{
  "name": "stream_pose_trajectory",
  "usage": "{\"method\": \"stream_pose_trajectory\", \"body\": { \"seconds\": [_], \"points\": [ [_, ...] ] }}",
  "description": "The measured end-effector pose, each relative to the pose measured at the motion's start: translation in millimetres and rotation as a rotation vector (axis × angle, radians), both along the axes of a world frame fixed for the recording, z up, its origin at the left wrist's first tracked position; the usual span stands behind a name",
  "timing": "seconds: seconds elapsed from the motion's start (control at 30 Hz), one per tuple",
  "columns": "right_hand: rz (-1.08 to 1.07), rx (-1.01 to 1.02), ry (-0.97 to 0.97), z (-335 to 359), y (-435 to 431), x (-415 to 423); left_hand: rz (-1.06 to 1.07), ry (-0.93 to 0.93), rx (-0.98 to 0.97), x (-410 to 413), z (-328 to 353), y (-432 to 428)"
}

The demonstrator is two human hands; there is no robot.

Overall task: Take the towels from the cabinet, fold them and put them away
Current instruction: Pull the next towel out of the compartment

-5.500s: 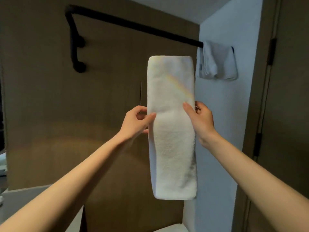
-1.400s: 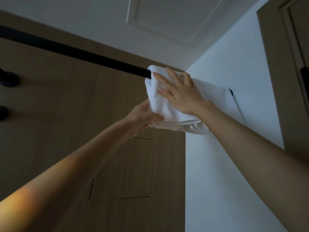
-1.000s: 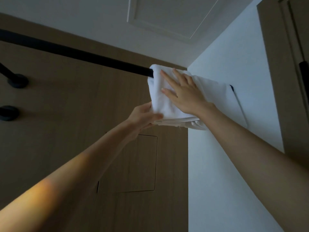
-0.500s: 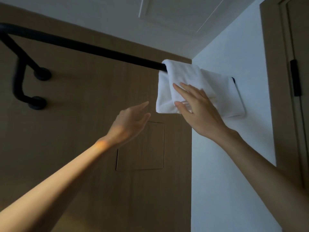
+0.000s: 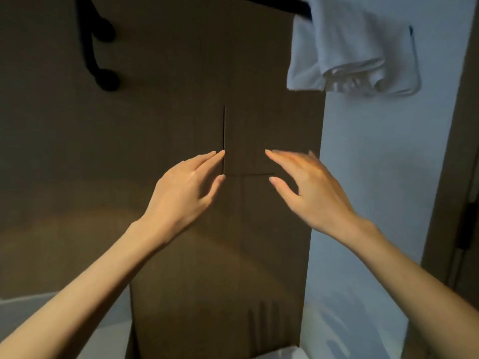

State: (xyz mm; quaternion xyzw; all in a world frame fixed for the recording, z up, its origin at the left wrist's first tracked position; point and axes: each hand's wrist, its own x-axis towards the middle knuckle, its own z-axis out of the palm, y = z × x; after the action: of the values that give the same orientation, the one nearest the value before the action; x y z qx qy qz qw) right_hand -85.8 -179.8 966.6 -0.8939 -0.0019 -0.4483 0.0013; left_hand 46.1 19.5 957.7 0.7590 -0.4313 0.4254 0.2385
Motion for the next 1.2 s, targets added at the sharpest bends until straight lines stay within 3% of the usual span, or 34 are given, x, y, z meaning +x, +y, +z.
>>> {"method": "stream_pose_trajectory", "body": {
  "seconds": [0.33,0.63,0.87,1.2],
  "points": [
    [0.037,0.152,0.285,-131.1,47.5,-3.1,0.078,0.249,0.106,-4.8,-123.7,73.2],
    [0.088,0.275,0.552,-280.4,50.0,-17.0,0.064,0.456,0.207,-36.7,-259.9,80.8],
    [0.132,0.336,0.763,-439.9,46.7,-40.2,0.076,0.643,0.290,-62.1,-427.1,64.9],
    [0.139,0.314,1.076,-723.7,43.5,-33.3,0.169,0.939,0.330,-51.7,-724.7,67.7]
  ]
}}
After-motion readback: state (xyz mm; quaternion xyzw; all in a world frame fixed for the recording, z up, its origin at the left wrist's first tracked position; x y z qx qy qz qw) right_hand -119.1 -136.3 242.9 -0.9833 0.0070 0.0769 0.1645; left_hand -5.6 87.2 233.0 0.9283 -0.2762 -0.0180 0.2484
